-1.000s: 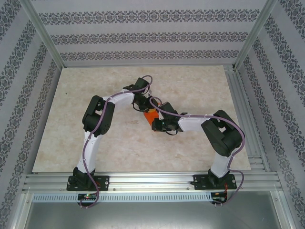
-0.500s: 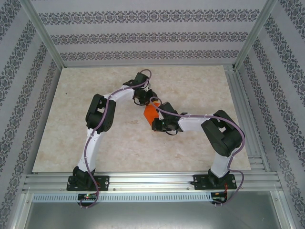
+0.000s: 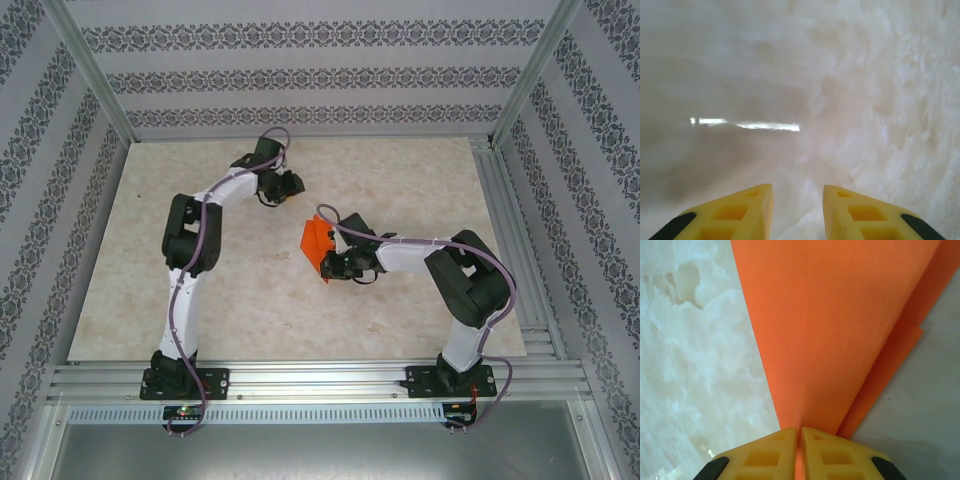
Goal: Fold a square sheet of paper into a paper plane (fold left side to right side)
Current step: Fourth fold the wing at the center of the table.
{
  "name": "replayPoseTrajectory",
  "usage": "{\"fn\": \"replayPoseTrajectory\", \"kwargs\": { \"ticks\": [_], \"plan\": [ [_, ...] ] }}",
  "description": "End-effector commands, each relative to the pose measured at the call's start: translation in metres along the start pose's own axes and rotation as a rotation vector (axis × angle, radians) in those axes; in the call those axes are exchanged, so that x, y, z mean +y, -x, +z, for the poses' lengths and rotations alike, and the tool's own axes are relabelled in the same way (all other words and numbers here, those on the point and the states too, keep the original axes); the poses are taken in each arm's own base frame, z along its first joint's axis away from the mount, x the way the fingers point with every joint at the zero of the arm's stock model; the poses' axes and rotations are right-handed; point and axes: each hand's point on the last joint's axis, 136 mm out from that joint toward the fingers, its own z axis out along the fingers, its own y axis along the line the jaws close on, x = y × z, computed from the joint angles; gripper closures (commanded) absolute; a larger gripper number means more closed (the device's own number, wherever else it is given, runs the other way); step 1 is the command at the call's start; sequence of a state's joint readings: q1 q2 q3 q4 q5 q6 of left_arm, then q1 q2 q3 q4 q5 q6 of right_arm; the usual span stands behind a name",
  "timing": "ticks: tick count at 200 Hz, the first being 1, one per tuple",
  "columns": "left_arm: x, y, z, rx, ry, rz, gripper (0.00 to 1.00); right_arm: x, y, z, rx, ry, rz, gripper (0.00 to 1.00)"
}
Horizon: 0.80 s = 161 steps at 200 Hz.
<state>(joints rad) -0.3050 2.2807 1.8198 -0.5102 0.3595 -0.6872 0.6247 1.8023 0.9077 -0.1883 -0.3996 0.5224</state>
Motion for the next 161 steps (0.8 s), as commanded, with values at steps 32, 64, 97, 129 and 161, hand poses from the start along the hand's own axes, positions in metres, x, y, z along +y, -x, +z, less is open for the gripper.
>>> {"fn": "replayPoseTrajectory", "kwargs": {
  "ticks": [32,64,97,129,161],
  "plan": [
    [-0.057,-0.043,-0.080,-0.053,-0.205,0.131,0.69,-0.029,-0.045,-0.004,0.186,-0.041,0.008,0.87],
    [-0.075,-0.108,-0.052,0.088,-0.263,0.157,0.71,-0.035,-0.046,-0.004,0.208,-0.060,-0.022,0.87],
    [-0.073,-0.135,-0.013,0.158,-0.207,0.179,0.72,-0.038,-0.045,-0.004,0.202,-0.064,-0.011,0.87],
    [-0.054,-0.136,0.013,0.178,-0.133,0.168,0.72,-0.038,-0.042,-0.006,0.188,-0.066,-0.009,0.87],
    [-0.039,-0.139,0.030,0.192,-0.091,0.161,0.72,-0.037,-0.040,-0.006,0.182,-0.068,-0.010,0.87]
  ]
}}
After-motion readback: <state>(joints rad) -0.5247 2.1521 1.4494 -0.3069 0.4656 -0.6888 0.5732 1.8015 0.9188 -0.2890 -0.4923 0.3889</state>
